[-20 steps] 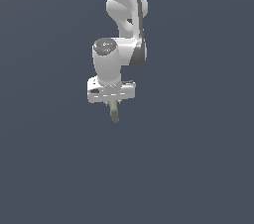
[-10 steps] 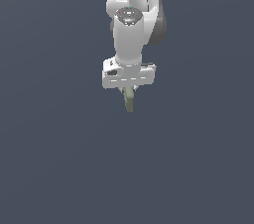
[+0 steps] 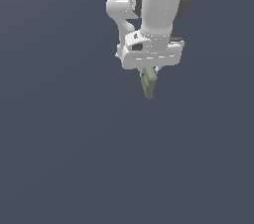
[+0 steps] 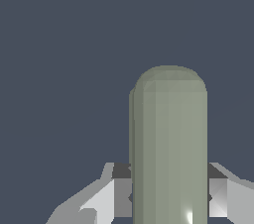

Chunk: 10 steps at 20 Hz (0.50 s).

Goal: Pick up the object and move it to a goal position.

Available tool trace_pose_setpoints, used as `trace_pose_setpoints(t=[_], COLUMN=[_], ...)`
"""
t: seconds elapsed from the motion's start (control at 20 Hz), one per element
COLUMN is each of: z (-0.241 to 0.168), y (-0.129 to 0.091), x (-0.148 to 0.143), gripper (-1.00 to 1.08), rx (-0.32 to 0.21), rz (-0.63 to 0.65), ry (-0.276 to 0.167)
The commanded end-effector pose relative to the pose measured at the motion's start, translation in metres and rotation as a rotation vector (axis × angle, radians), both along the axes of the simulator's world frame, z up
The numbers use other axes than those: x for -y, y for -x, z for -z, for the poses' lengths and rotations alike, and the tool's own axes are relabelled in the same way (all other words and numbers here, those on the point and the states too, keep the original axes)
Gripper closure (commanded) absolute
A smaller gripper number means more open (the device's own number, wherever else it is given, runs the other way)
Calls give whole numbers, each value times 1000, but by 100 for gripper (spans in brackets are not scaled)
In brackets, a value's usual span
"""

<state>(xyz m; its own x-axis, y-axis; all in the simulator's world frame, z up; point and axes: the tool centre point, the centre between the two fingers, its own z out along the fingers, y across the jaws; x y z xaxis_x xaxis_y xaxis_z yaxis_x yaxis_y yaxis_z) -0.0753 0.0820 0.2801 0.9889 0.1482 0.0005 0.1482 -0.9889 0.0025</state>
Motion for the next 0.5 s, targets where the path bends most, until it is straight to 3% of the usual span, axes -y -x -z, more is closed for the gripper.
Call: trace_pose_setpoints(t=[0.0,0.45], z=[-16,-44], y=[2,4], x=[-15,-40], gripper=[108,108], rx=[-1,-1], rz=[1,1], ry=[-1,-2])
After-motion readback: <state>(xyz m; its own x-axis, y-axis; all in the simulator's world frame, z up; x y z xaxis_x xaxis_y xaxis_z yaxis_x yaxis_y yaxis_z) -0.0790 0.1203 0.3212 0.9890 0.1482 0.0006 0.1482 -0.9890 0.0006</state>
